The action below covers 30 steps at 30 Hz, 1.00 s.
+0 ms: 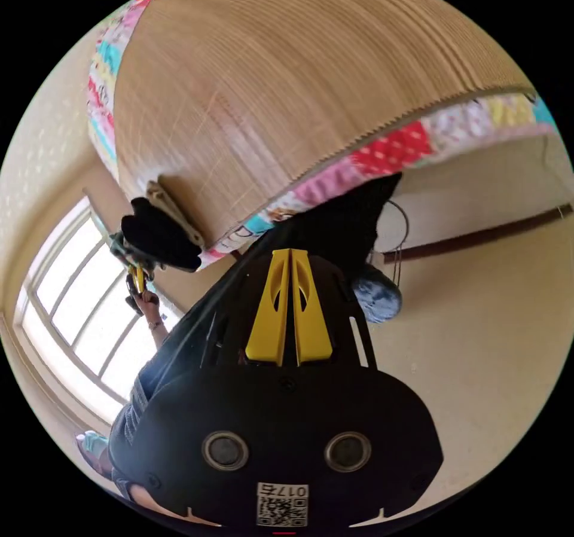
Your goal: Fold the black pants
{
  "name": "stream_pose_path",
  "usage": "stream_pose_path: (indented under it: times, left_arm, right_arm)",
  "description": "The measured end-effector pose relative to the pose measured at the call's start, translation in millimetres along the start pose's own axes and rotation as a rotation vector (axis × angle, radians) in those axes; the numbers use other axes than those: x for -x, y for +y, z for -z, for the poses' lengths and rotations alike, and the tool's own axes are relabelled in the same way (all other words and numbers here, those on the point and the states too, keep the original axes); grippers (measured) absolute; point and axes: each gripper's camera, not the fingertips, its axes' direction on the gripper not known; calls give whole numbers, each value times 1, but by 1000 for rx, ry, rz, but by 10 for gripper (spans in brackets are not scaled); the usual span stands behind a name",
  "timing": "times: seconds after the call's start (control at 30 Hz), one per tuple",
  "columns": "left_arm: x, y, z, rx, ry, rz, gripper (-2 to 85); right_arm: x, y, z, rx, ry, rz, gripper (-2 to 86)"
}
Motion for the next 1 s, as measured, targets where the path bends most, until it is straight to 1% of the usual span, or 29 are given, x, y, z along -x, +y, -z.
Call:
stream_pose_path:
  times: [0.03,0.07,0.13,0.2,0.3,0.43,0.5,0.53,0.57,0.63,0.7,0.73,0.77,0.8,0.87,0.9,1.0]
  left_arm:
    - [-1,-9,-9,11,-20,0,107]
    - [0,-28,-30,45,-46,22,117]
    - [12,-53,-67,128,-58,131,128]
    - [24,-72,-96,161,-146,255,117]
    - [26,-81,-108,143,-211,309,107]
    - [20,-78,-107,131,-298,242,102]
    - [18,-66,-100,102,-331,138,98]
    - [19,-62,-98,89,-330,119,97]
    - [24,-53,-91,60,-313,100,96]
    - [35,-41,-78,17,-255,106,96]
    - [57,-20,-55,-59,-111,115,94]
    - [65,-15,-49,-70,-59,127,91]
    - [82,-6,-39,-65,61,150,86]
    - [98,1,-31,-24,168,174,81]
    - [111,15,-21,52,249,126,68]
    - [114,26,-13,107,245,77,50]
    - [129,60,11,212,205,64,2]
  right_arm:
    - [-30,37,26,-62,-12,-96,3]
    - [-42,56,38,-89,-23,-137,3]
    - [-69,134,75,-181,-61,-241,3]
    - [-70,191,96,-242,-63,-278,3]
    - [-55,270,122,-328,-84,-341,3]
    - [-13,341,157,-468,-168,-405,3]
    - [11,355,173,-534,-217,-398,2]
    - [28,359,182,-571,-261,-383,2]
    - [36,360,186,-585,-286,-373,2]
    - [68,355,197,-605,-399,-319,3]
    - [91,346,203,-587,-480,-271,3]
    - [105,340,207,-568,-519,-240,4]
    - [112,337,209,-558,-532,-229,4]
    - [124,332,213,-542,-544,-219,4]
    - [140,327,219,-519,-553,-213,4]
    - [147,324,222,-500,-563,-216,4]
    - [159,319,230,-442,-579,-232,3]
